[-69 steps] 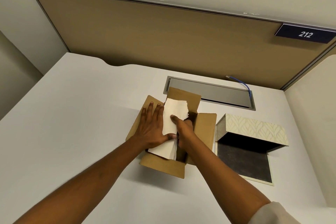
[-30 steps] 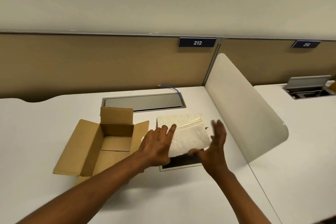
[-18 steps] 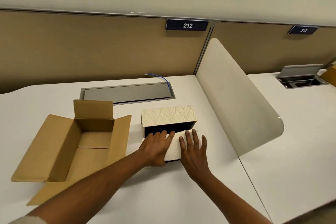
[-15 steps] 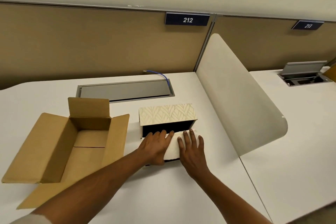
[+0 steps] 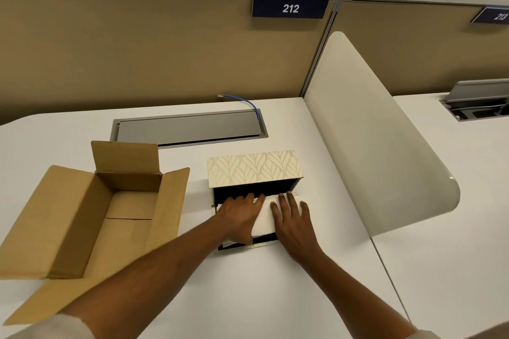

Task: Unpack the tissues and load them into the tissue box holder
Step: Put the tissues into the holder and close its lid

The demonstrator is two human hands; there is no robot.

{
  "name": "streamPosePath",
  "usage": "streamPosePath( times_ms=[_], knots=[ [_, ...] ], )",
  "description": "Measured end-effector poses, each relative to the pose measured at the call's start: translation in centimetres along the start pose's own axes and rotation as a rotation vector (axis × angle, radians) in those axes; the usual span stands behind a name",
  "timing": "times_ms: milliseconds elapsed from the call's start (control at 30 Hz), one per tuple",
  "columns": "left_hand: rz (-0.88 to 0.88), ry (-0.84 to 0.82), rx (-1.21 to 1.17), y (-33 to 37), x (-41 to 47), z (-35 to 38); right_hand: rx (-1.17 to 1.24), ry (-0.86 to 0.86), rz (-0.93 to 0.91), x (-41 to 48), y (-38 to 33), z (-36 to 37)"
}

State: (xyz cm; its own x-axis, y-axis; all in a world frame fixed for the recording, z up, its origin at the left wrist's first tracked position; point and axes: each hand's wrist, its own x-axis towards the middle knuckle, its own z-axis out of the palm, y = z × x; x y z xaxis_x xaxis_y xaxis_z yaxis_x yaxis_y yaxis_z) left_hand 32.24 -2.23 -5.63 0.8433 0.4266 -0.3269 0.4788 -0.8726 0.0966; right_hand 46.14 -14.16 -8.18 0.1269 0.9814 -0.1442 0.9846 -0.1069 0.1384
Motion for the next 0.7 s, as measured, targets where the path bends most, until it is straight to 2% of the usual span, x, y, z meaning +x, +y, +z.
streamPosePath(
  times_ms=[433, 700],
  knots=[
    [-0.004, -0.017, 0.053, -1.0, 0.2, 0.3, 0.078, -0.036, -0.093, 0.5, 1.2, -0.3],
    [0.005, 0.134, 0.04, -1.7, -0.8, 1.0, 0.075, -0.03, -0.1, 0.2, 1.4, -0.5]
  ],
)
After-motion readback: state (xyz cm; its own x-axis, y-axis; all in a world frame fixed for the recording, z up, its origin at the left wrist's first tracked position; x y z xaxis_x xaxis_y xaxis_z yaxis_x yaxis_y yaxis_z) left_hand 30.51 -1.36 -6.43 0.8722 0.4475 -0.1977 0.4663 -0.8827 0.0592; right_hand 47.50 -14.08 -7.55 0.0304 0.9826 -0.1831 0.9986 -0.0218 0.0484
